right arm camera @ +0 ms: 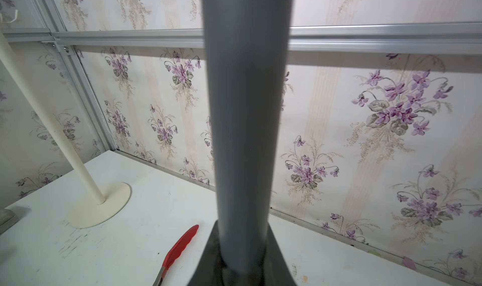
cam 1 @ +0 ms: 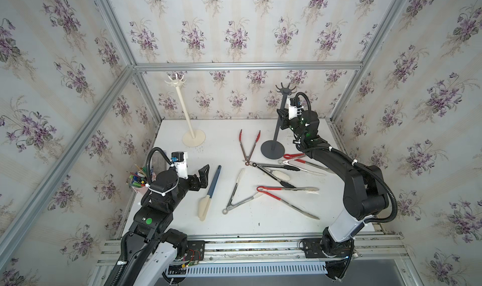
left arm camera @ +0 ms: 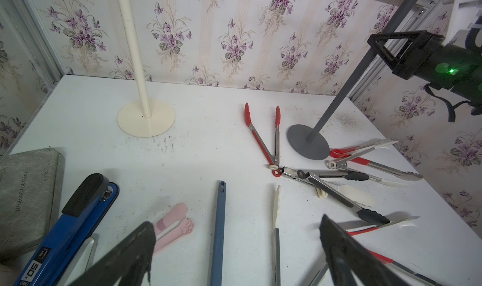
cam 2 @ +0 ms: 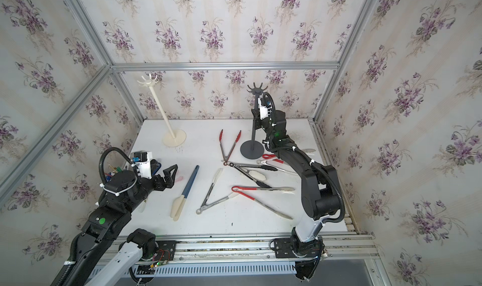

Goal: Hang food tongs on kitchen utensil racks
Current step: Move the rack to the center of the board.

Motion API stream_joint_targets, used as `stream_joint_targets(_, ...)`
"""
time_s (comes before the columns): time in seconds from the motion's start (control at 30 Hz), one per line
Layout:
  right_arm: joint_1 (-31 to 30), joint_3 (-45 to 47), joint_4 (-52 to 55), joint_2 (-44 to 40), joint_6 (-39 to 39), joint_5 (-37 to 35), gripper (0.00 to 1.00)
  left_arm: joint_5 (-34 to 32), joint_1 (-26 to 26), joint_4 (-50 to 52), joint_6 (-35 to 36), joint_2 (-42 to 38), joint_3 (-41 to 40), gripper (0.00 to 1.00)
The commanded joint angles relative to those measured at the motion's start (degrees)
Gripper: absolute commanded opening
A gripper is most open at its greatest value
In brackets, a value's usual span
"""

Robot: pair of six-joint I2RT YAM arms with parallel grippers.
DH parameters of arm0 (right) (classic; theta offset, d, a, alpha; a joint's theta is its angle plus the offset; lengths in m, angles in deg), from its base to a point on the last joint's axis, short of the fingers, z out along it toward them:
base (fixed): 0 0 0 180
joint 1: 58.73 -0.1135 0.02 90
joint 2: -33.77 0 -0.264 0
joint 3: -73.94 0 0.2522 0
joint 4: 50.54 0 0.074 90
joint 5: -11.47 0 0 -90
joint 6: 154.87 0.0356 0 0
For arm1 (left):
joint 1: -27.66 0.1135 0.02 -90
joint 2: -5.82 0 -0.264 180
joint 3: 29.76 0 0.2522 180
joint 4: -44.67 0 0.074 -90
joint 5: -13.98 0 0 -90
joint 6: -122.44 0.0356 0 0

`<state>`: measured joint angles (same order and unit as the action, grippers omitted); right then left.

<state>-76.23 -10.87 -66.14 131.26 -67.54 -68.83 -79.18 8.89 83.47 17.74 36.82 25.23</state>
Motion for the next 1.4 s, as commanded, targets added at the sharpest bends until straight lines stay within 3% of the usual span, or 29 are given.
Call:
stream_joint_targets(0.0,-1.17,0.18,-7.39,-1.49,0.3,-0.11,0.0,0.25,0.04,-0.72,-0.94,-0.38,-0.26,0.99)
stream_joint_targets(1.03,-5.27,5.16,-7.95,-2.7,0.63,-1.25,0.0,1.21,0.07,0.45,-2.53,-1.08,-0.8,0.99)
stream_joint_targets(1.37,-5.33,7.99,-5.98,-5.35,1.97,-2.75,0.26,1.91,0.03,0.45,-3.22,-0.44,-1.5,0.99)
